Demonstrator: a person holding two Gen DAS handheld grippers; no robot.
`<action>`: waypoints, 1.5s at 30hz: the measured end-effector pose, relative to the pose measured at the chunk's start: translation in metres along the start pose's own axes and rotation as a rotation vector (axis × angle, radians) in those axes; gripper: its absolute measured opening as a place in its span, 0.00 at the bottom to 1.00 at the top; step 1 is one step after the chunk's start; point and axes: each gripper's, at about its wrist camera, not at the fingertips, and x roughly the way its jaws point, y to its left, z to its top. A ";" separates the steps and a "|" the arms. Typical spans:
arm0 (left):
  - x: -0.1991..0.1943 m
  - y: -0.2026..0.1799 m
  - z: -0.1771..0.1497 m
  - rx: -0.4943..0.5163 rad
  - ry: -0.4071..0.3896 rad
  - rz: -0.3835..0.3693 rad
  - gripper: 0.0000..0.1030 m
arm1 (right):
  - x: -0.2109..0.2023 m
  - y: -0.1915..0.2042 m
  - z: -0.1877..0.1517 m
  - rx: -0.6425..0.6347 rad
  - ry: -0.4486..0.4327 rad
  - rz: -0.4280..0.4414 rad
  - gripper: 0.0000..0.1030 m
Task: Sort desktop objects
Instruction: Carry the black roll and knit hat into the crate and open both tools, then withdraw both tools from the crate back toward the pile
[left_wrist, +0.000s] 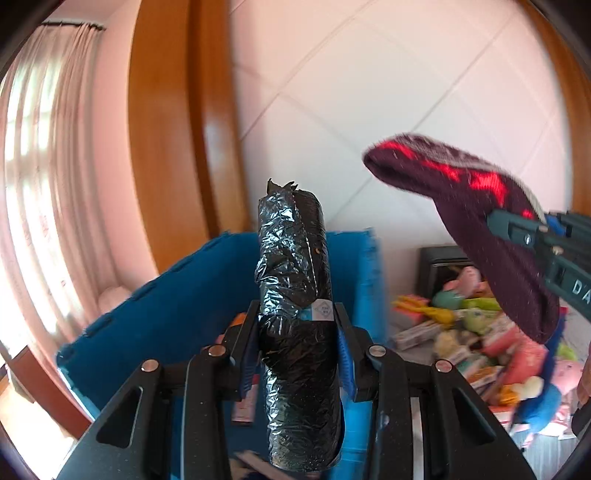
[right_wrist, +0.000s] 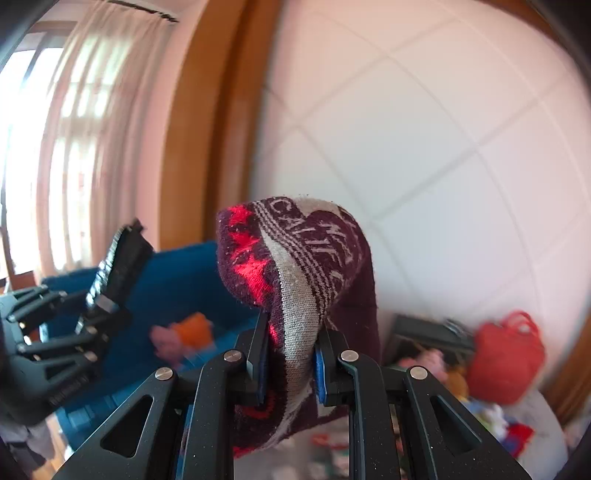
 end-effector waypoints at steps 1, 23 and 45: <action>0.008 0.011 0.001 -0.004 0.016 0.014 0.35 | 0.014 0.016 0.008 -0.009 0.005 0.017 0.18; 0.091 0.133 -0.017 -0.035 0.231 0.057 0.46 | 0.161 0.171 0.021 -0.154 0.262 0.043 0.26; 0.044 0.123 -0.038 -0.096 0.146 -0.006 0.63 | 0.083 0.152 0.007 -0.154 0.151 -0.035 1.00</action>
